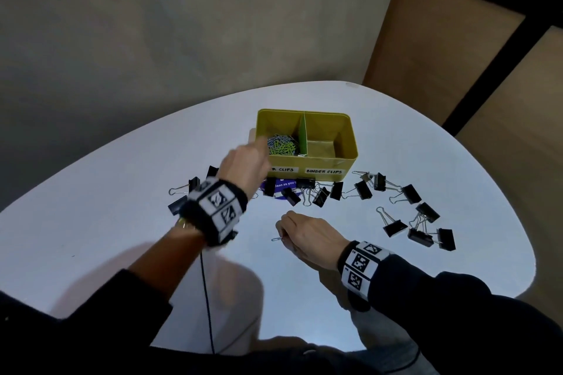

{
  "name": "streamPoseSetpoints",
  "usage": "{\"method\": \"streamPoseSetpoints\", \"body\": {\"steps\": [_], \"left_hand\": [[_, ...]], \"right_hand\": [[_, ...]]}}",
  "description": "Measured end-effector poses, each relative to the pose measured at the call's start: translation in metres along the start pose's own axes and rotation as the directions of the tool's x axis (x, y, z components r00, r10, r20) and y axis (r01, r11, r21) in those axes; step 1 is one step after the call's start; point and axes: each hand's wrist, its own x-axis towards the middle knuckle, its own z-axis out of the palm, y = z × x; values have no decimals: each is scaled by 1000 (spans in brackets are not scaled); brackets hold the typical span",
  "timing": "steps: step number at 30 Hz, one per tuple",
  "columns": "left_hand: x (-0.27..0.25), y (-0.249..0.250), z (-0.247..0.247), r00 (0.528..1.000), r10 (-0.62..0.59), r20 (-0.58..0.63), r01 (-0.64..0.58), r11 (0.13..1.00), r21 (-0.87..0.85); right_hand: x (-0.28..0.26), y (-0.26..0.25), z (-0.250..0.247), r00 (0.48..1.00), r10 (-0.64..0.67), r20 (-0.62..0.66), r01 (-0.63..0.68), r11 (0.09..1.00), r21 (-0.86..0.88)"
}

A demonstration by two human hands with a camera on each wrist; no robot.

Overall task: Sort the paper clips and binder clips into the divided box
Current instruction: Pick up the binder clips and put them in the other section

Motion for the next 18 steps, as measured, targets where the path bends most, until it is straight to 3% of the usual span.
{"method": "streamPoseSetpoints", "body": {"steps": [3, 5, 6, 8, 10, 13, 16, 18], "left_hand": [[46, -1, -6, 990, -36, -134, 33, 999, -23], [68, -3, -1, 995, -74, -60, 76, 996, 43], [73, -4, 3, 995, -96, 20, 93, 990, 101], [71, -8, 14, 989, -98, 112, 79, 984, 162], [53, -11, 21, 1000, 1, -9, 0, 994, 107], [4, -12, 33, 955, 147, -259, -153, 988, -3], [-45, -17, 61, 915, 368, -164, -375, 927, -12], [-60, -19, 77, 814, 578, 56, -580, 814, 19]], "right_hand": [[-5, 1, -9, 999, 38, 6, -38, 996, 83], [-7, 4, -24, 985, 161, -66, -141, 960, 241], [-6, 7, -32, 959, 232, -164, -179, 940, 289], [2, 18, -52, 862, 308, -403, -197, 935, 295], [17, 29, -72, 766, 327, -553, -180, 936, 304], [44, 44, -98, 724, 331, -605, -181, 938, 297], [66, 55, -113, 753, 287, -592, -162, 953, 255], [77, 59, -117, 815, 295, -500, -192, 950, 247]]}}
